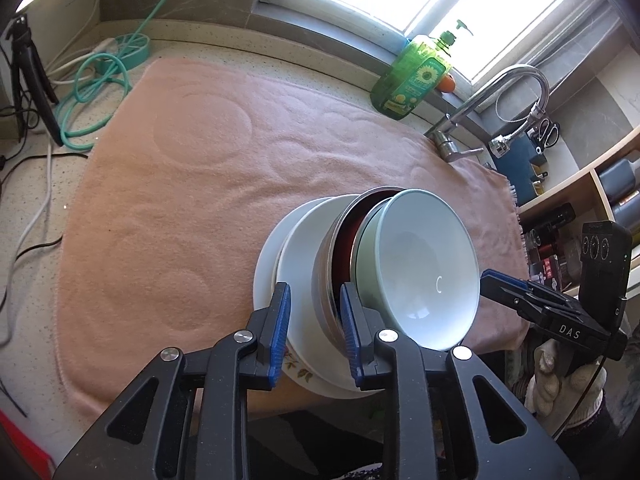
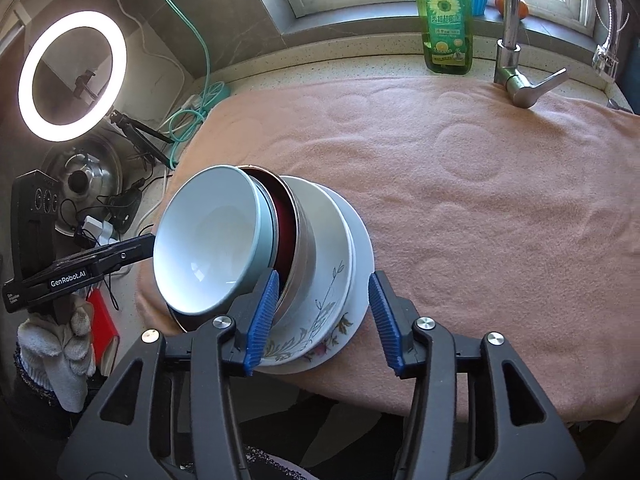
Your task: Organize plates and bowls
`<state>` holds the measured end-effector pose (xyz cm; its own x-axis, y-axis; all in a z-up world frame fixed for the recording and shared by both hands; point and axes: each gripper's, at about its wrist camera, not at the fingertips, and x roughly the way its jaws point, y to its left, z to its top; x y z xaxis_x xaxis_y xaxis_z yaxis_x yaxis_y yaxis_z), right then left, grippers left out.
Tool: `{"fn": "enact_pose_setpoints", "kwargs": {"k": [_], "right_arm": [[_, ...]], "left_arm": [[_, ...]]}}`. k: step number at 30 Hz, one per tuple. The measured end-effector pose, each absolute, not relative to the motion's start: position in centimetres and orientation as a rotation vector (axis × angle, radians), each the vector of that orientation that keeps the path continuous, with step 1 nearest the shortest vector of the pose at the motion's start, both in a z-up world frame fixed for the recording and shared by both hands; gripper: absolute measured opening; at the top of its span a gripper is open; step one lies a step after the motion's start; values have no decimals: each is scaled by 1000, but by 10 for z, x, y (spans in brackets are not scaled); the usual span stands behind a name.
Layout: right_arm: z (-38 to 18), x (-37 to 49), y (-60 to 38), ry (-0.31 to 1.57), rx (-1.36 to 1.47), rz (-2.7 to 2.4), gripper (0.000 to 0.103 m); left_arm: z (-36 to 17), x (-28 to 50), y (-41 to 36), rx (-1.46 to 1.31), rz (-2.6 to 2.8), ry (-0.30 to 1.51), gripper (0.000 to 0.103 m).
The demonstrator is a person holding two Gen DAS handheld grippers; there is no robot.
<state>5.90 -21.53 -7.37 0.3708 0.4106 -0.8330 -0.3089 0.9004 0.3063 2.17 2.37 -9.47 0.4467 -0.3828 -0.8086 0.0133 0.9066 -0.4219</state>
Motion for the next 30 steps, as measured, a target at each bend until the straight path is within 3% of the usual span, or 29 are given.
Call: {"fn": "enact_pose_setpoints", "kwargs": {"k": [3,10,22,30], "right_arm": [[-66,55,-218,1064,85,443,62],[-46,39,-220,986,20,405,79],[-18,21,-237,924,20,384,89],[-8,16,-244,898,6,355,89]], "left_arm": [[-90,16,19,-344,-240,1070,28],[-73,2,10,-248,-203,1014,56],[-44,-22,-1,-148,-139,942,71],[-33,-29,-4,-163,-127,921,71]]}}
